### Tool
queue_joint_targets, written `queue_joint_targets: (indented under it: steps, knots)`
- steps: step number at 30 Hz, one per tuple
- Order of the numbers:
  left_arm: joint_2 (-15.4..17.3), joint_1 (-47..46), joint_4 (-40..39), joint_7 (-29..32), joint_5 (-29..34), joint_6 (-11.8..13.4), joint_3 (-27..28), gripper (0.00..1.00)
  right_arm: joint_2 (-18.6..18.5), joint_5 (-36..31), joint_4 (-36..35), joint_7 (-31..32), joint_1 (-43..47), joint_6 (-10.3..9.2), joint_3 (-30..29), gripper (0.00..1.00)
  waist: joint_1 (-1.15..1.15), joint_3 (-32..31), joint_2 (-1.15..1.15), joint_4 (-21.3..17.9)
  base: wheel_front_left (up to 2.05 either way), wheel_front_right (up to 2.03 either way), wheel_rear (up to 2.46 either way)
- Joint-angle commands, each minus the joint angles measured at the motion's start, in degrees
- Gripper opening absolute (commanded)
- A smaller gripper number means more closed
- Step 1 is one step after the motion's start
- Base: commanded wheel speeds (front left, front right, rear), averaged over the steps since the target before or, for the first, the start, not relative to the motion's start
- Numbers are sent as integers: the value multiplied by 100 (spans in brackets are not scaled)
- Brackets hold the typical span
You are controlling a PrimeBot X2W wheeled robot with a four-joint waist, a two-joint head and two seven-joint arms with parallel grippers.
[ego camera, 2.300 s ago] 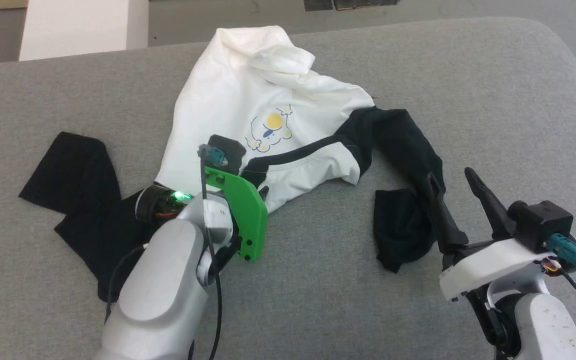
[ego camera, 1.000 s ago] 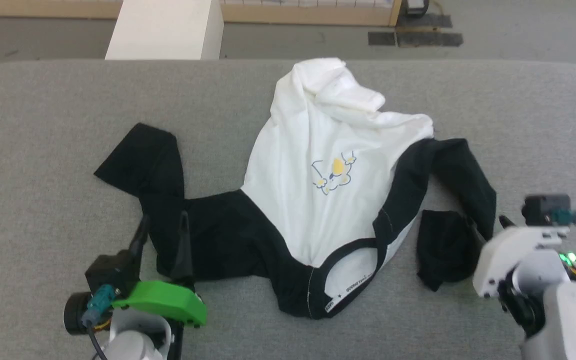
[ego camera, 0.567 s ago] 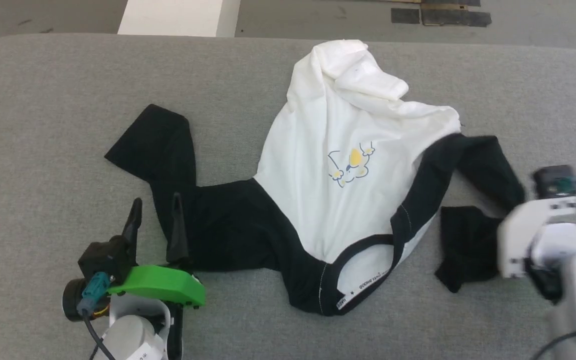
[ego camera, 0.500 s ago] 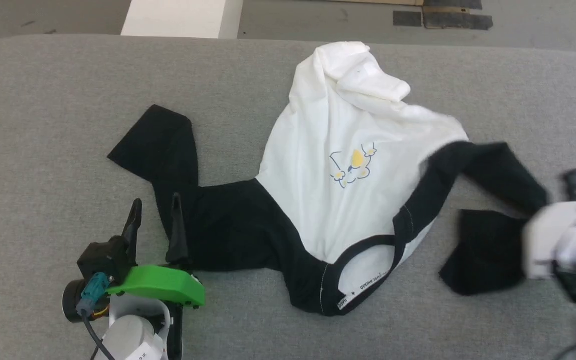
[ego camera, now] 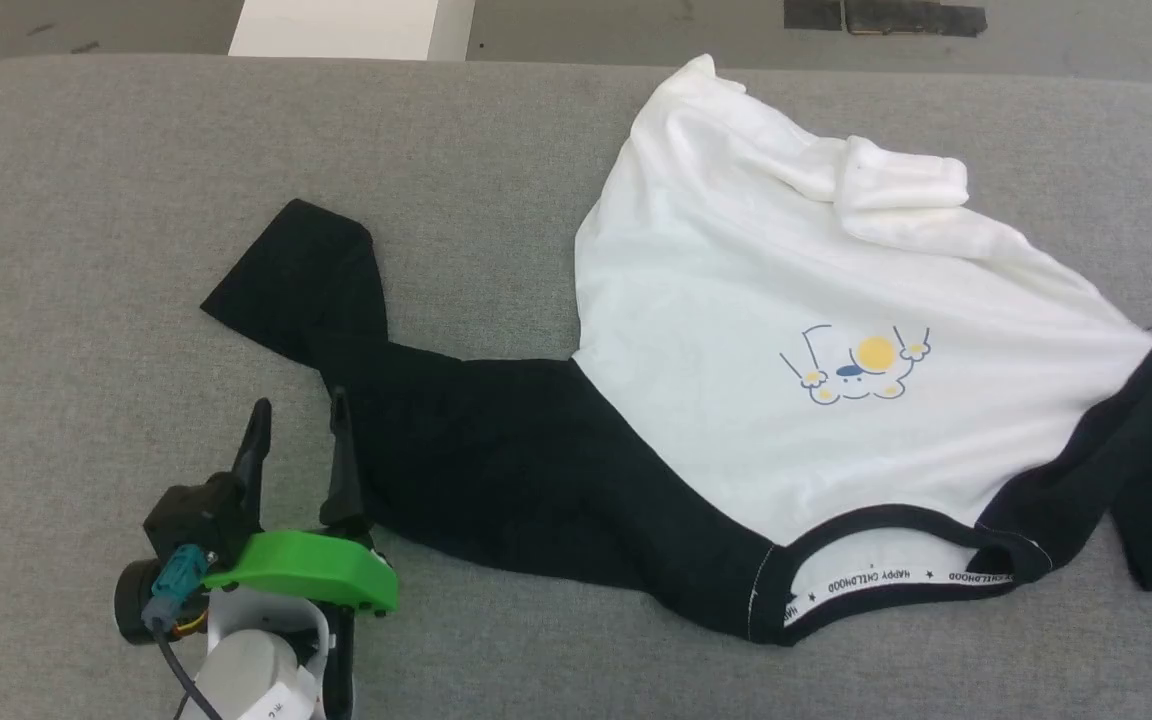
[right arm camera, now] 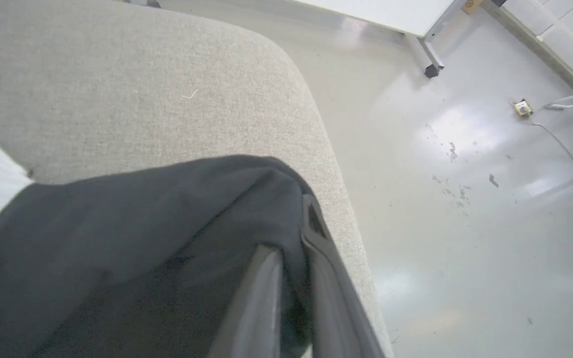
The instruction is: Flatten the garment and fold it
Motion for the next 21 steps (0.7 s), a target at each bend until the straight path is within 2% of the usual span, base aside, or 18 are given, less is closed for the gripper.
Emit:
queue_joint_targets:
  steps: [1,5,9,16,21]
  knots:
    - [-51,-93,33,-27,43,-49,-5,100,120,14,107,-62,-62,-9,25,100,0,-8,62,5,0,0,0]
    - [-86,-27,158,-27,49,-120,-76,100,368,175,169,-272,69,-9,46,100,0,-169,62,29,0,0,0]
    - [-93,190,227,238,-1,-110,-171,100,721,449,-264,-564,521,-9,75,100,0,-425,62,25,0,0,0]
    - [-160,639,43,1317,-154,-53,-547,100,1471,978,-1593,-1213,1551,-9,492,100,0,-740,62,-99,0,0,0]
    - [-213,735,49,2113,-265,111,-752,100,1683,1237,-2219,-1690,2081,-9,1044,100,0,-820,62,-236,0,0,0]
